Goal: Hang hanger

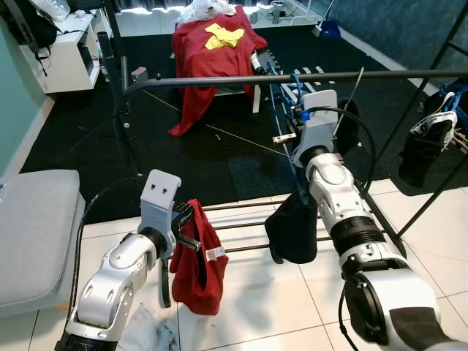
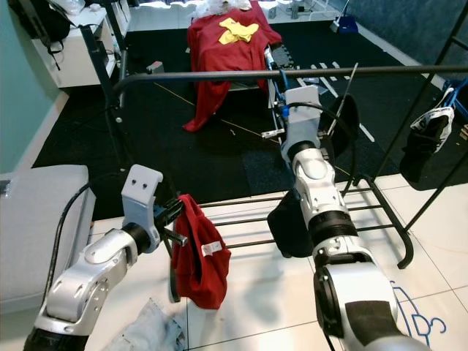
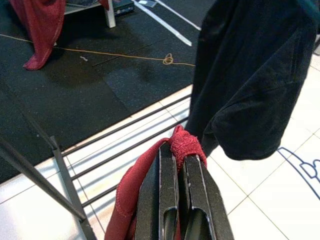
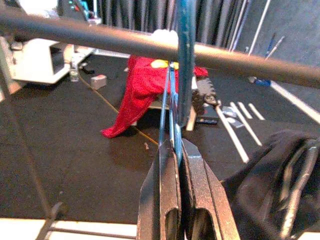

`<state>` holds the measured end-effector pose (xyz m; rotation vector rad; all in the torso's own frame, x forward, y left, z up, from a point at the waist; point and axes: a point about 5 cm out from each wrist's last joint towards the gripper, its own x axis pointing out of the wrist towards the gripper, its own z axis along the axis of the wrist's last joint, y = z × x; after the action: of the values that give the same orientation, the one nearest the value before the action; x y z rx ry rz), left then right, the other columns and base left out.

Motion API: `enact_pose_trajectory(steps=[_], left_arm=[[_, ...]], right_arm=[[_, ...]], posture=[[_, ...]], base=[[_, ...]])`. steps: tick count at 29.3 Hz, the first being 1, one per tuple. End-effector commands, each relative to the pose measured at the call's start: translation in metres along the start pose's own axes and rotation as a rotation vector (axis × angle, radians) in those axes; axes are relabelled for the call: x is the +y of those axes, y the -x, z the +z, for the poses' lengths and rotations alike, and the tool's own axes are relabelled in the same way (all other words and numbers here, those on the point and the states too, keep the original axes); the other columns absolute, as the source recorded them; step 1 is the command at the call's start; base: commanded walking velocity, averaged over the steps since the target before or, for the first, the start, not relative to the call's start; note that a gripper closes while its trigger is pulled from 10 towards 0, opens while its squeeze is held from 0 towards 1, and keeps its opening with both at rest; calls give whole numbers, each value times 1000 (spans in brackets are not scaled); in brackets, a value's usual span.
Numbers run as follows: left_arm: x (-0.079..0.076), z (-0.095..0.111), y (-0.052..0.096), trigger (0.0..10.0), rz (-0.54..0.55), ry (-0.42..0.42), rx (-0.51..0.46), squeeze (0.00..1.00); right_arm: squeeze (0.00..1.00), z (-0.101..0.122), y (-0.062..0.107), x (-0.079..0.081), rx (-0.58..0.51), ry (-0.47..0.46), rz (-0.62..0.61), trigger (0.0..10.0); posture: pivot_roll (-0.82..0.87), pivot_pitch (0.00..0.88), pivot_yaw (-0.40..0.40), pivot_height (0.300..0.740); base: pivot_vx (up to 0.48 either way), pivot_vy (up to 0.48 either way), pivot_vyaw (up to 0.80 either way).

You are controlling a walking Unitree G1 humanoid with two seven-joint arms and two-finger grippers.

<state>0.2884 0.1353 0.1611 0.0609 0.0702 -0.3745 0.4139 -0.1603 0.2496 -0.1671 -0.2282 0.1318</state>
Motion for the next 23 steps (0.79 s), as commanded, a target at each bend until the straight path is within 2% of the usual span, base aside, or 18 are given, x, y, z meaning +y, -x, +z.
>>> enact_pose_trajectory(steps=[1,4,9,23], left_arm=[[-1,3,3,10000,-8,-24,-6,0],[-2,3,4,10000,-8,-25,-7,0],[-2,-1,12,10000,-10,-22,14,0],[-4,-1,24,10000,-16,-23,29,0]], right_arm=[[0,3,-2,0,1,-14,3,10000],[0,6,-3,-2,-5,-19,0,10000],[0,19,-12,-15,35,-21,15,10000],[0,22,-14,-29,104,-77,2,10000]], posture=[[108,116,14,740],[110,119,13,740],[127,153,18,740],[163,219,28,740]], base=[[0,0,0],[0,0,0],[0,0,0],[0,0,0]])
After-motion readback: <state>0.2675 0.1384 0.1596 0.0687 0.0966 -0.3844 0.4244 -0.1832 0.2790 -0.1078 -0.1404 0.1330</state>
